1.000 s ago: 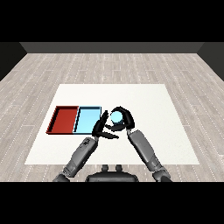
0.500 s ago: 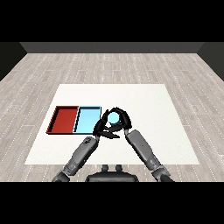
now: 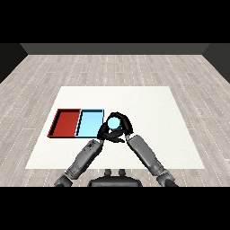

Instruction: Pick the blue can and put it in the blue box

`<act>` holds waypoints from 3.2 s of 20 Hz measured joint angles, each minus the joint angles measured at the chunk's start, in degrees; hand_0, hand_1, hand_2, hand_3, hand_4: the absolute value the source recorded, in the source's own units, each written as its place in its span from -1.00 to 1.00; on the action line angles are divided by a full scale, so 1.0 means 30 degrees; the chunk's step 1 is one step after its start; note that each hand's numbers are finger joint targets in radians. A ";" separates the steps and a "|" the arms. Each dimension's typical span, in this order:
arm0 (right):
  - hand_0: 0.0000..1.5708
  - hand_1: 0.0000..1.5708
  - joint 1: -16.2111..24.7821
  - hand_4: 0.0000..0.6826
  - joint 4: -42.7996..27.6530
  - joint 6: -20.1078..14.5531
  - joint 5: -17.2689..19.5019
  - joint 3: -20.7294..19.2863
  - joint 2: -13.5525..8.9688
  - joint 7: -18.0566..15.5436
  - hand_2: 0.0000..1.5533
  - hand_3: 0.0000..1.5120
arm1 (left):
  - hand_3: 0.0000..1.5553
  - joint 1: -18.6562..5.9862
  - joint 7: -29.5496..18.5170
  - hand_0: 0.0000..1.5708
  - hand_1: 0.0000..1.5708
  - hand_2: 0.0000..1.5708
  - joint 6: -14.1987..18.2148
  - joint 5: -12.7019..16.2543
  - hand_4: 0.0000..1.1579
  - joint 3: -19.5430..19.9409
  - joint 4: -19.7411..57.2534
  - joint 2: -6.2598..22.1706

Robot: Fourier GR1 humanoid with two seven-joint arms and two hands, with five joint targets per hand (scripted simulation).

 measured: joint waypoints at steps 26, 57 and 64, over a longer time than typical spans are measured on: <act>0.87 0.87 -0.0481 0.69 -0.0384 -0.0338 -0.1129 0.0936 -0.0536 -0.0167 0.87 0.86 | -0.18 -0.1567 0.1392 0.17 0.17 0.13 0.4644 -0.0989 0.08 -0.1712 0.0879 0.0588; -1.00 -1.00 0.2900 -1.00 -0.4896 0.2155 -0.2226 -0.2377 -0.1422 0.0564 -1.00 -1.00 | 0.89 -0.1995 -0.4372 1.00 1.00 1.00 0.6394 -0.0244 0.95 0.0077 0.2947 0.0611; -1.00 -1.00 0.5095 -1.00 -0.7540 0.3292 -0.3191 -0.4488 -0.3117 0.0058 -1.00 -1.00 | 0.91 -0.2732 -0.3364 0.99 0.99 0.98 0.6363 -0.0779 0.96 0.2074 0.3892 0.2605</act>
